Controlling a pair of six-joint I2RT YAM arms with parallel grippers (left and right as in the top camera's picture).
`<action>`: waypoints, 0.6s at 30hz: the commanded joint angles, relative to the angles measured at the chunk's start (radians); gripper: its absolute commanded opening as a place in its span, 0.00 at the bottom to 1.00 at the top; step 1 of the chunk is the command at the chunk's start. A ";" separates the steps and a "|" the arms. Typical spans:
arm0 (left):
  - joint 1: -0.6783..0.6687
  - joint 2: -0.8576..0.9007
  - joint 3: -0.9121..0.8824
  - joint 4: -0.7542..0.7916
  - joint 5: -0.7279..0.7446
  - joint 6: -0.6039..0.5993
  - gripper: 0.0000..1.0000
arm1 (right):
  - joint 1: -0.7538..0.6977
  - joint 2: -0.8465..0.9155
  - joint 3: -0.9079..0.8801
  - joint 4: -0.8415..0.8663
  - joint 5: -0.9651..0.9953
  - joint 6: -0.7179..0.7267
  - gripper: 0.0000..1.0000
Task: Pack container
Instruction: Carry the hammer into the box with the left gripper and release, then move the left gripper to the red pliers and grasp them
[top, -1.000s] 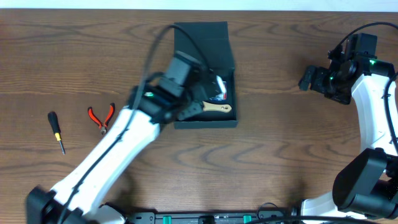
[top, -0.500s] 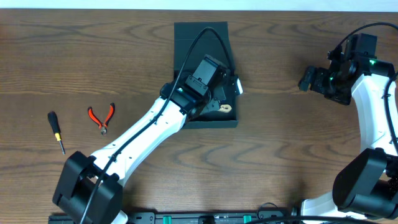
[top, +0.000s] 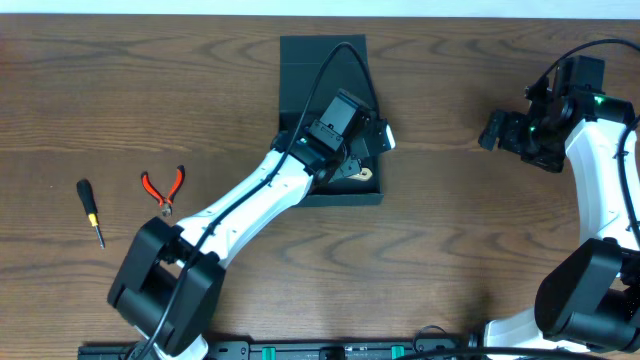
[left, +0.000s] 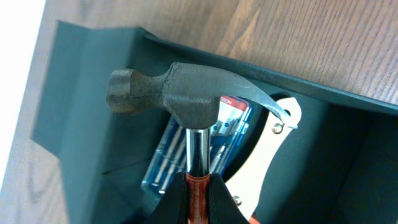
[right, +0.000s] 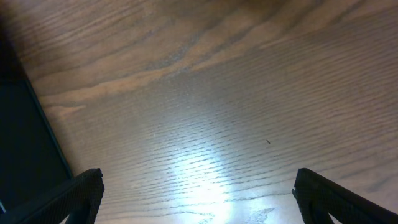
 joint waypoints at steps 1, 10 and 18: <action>0.004 0.043 0.019 0.006 0.006 -0.054 0.06 | -0.006 0.005 0.001 -0.004 -0.007 0.014 0.99; 0.009 0.074 0.019 0.006 0.005 -0.084 0.24 | -0.006 0.005 0.001 -0.009 -0.007 0.014 0.99; 0.011 0.073 0.027 0.034 -0.134 -0.159 0.53 | -0.006 0.005 0.001 -0.011 -0.007 0.014 0.99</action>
